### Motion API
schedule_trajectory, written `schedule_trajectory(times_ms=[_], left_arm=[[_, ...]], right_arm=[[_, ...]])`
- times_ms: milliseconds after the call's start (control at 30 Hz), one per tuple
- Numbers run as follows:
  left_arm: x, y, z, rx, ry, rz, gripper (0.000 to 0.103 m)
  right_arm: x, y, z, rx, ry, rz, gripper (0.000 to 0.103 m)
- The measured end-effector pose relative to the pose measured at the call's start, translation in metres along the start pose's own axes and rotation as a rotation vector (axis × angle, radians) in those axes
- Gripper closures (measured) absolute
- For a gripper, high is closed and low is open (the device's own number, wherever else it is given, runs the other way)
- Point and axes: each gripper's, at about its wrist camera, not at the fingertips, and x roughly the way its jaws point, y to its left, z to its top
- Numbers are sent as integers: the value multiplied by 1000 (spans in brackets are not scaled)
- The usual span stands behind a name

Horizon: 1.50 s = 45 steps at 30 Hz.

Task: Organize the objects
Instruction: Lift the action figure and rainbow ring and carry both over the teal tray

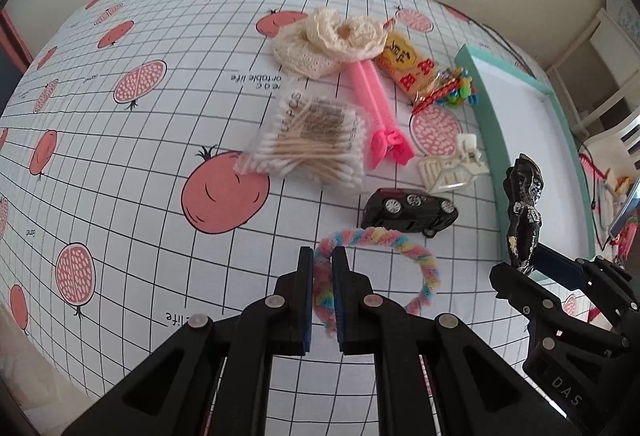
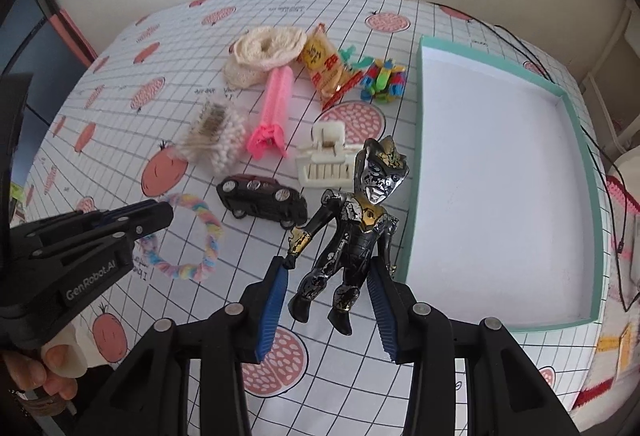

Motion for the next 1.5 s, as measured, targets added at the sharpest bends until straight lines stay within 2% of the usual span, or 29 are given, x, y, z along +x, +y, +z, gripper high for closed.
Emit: schedule_trajectory(times_ms=[67, 100, 267, 400, 767, 1133, 1500], left_arm=[[4, -9, 4, -1, -24, -21, 94], [-4, -8, 2, 3, -36, -25, 94], [-19, -23, 11, 11, -98, -40, 94], [-21, -46, 22, 46, -106, -68, 94], [-11, -110, 81, 41, -137, -141, 94], [40, -181, 119, 138, -108, -144, 94], [96, -207, 151, 151, -72, -112, 94]], right_arm=[[-6, -9, 4, 19, -23, 6, 60], [3, 1, 4, 29, -37, 6, 60], [-6, -30, 7, 74, -87, -26, 60], [-9, -57, 18, 138, -113, -43, 60], [-9, -124, 43, 243, -136, -87, 60], [21, -174, 68, 265, -91, -135, 59], [57, -211, 95, 254, -33, -167, 59]])
